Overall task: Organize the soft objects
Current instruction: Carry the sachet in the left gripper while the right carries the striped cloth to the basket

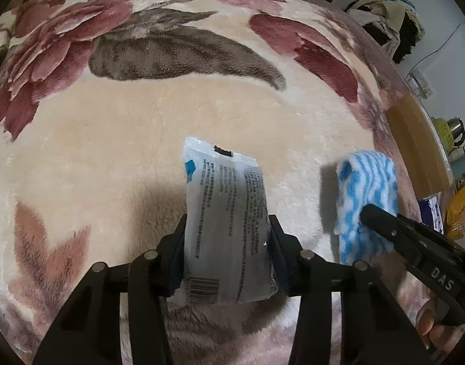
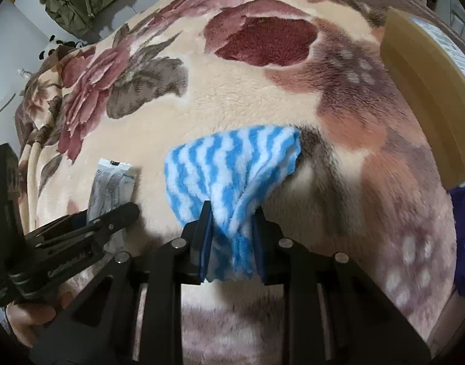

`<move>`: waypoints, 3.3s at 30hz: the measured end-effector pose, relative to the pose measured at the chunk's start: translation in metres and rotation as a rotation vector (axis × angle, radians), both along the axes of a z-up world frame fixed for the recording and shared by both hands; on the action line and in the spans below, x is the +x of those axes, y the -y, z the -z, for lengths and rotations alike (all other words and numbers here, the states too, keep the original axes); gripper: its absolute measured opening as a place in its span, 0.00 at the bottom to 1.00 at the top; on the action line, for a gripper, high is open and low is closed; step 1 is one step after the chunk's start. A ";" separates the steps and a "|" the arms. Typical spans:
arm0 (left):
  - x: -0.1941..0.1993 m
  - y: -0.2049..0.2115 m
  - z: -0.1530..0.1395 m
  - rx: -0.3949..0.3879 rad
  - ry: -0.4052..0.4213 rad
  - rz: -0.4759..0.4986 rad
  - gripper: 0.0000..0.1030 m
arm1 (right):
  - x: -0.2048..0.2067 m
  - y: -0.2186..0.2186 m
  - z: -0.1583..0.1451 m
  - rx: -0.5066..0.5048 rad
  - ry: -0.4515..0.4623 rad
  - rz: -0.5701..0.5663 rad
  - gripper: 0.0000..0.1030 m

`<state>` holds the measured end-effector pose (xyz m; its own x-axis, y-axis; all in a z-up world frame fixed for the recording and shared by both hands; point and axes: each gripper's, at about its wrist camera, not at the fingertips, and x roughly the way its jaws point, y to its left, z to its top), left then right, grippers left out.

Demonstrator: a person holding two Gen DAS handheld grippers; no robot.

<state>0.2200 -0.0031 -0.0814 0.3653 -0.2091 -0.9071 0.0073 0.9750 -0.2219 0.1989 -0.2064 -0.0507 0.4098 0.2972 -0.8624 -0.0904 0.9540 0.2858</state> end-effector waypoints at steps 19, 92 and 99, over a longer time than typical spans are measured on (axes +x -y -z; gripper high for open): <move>-0.084 0.000 -0.017 -0.033 -0.019 0.002 0.47 | -0.091 0.001 -0.018 0.009 -0.005 0.003 0.23; -0.166 0.190 -0.144 -0.024 0.165 0.319 0.47 | -0.216 0.133 -0.146 0.008 0.225 0.267 0.24; -0.154 0.227 -0.170 -0.050 0.204 0.367 0.47 | -0.214 0.167 -0.163 0.003 0.259 0.325 0.24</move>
